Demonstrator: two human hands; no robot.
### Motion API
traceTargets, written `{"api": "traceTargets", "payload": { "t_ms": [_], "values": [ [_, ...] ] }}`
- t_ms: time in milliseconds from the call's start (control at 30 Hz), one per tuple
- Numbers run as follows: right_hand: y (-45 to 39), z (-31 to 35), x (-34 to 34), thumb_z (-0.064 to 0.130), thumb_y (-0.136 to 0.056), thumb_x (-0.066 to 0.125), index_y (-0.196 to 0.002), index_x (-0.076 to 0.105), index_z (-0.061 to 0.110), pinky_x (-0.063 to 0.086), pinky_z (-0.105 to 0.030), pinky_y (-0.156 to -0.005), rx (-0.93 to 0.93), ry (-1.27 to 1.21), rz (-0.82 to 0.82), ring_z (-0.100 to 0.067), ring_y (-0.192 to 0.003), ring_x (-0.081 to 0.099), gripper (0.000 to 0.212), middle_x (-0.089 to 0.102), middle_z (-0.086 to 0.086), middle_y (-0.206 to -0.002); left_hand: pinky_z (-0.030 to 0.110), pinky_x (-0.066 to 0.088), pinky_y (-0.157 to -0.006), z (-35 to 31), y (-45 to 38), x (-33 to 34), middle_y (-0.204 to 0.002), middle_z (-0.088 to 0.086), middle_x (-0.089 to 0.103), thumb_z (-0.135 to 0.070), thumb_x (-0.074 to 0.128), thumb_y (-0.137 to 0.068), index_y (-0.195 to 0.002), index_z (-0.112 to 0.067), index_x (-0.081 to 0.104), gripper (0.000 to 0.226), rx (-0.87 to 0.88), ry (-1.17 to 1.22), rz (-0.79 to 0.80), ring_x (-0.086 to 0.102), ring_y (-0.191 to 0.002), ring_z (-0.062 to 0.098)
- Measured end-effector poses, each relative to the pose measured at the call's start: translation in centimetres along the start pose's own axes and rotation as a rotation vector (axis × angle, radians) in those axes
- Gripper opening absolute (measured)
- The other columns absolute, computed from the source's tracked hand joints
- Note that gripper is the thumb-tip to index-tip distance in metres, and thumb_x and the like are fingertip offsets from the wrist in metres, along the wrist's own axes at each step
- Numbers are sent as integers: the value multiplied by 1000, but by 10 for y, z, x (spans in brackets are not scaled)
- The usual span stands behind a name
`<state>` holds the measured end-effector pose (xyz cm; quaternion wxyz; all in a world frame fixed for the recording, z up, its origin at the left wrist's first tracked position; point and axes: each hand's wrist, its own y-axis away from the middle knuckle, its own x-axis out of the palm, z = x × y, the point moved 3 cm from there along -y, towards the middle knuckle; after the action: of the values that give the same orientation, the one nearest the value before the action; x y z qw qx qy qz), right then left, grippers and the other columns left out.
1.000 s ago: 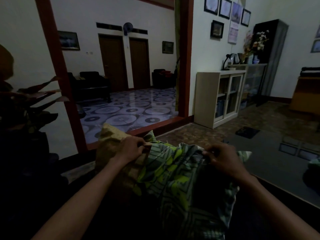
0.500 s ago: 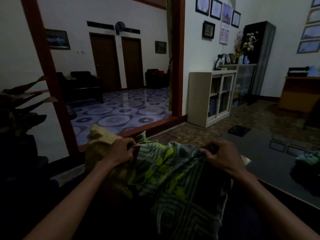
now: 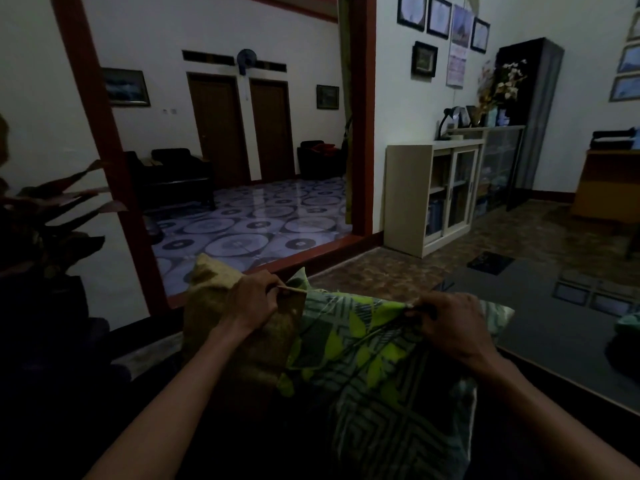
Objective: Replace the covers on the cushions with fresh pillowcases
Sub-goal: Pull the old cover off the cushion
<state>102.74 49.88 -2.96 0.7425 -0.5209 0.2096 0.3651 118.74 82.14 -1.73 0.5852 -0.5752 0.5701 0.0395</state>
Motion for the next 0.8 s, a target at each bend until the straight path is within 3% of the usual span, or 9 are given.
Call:
{"api": "traceTargets", "payload": {
  "t_ms": [133,267,333,400,467,567,667,733,800],
  "values": [
    [3,4,-1,20,-78,84,-64,56,45,39,-34,-71,5,-6,6,-1,-56,46,39,43,27,-58,26,46,-76,3,0,-9,-93,4,73,-1,67,-86,-92,-14,78,17,31,6,0,63,-83,17],
    [-1,-8,-14,43,-83,78,-74,71,39,49,-29,-66,37,-203,-22,1,-66,60,12,63,23,-75,28,51,-75,15,10,-8,-91,0,74,-5,71,-85,-91,-19,79,17,22,27,59,65,-81,15],
    [-7,-32,-23,61,-86,62,-83,72,38,53,-34,-77,150,-236,-40,-7,-84,64,26,67,13,-95,28,50,-72,22,15,-8,-90,1,75,-5,73,-83,-90,-18,79,16,28,38,73,67,-80,18],
    [-5,-45,-22,57,-93,58,-98,74,38,53,-40,-88,226,-157,63,-11,-93,64,25,68,10,-107,29,50,-69,18,16,-8,-87,1,74,-13,74,-84,-88,-17,78,7,52,63,77,67,-78,18],
    [2,-43,-11,39,-97,64,-104,75,34,54,-30,-81,237,-214,110,-6,-87,65,14,71,11,-102,26,51,-71,5,16,-6,-91,-5,72,-22,77,-85,-95,-19,76,10,90,139,91,65,-81,11],
    [13,-38,-1,24,-97,67,-103,78,22,46,-14,-69,273,-331,0,5,-81,60,13,71,10,-93,21,51,-79,-12,20,8,-101,-15,70,-28,80,-84,-109,-27,76,26,78,189,129,63,-90,1],
    [24,-47,-8,29,-93,72,-95,79,19,54,-22,-71,424,-410,-128,2,-79,63,13,72,9,-84,33,55,-72,-17,19,24,-88,-2,75,-16,80,-82,-93,-20,79,12,13,114,38,68,-80,17],
    [30,-57,-17,30,-91,74,-82,77,21,52,-16,-64,487,-424,-175,2,-71,63,13,69,11,-73,31,50,-68,-18,16,29,-84,6,75,-4,76,-80,-86,-15,77,12,-19,84,6,69,-77,28],
    [38,-71,-25,29,-90,75,-71,72,22,53,-24,-65,524,-400,-211,-4,-67,64,20,68,10,-69,29,47,-67,-19,12,28,-85,7,75,-1,73,-81,-84,-14,76,14,-37,54,-3,69,-78,29]
  ]
}}
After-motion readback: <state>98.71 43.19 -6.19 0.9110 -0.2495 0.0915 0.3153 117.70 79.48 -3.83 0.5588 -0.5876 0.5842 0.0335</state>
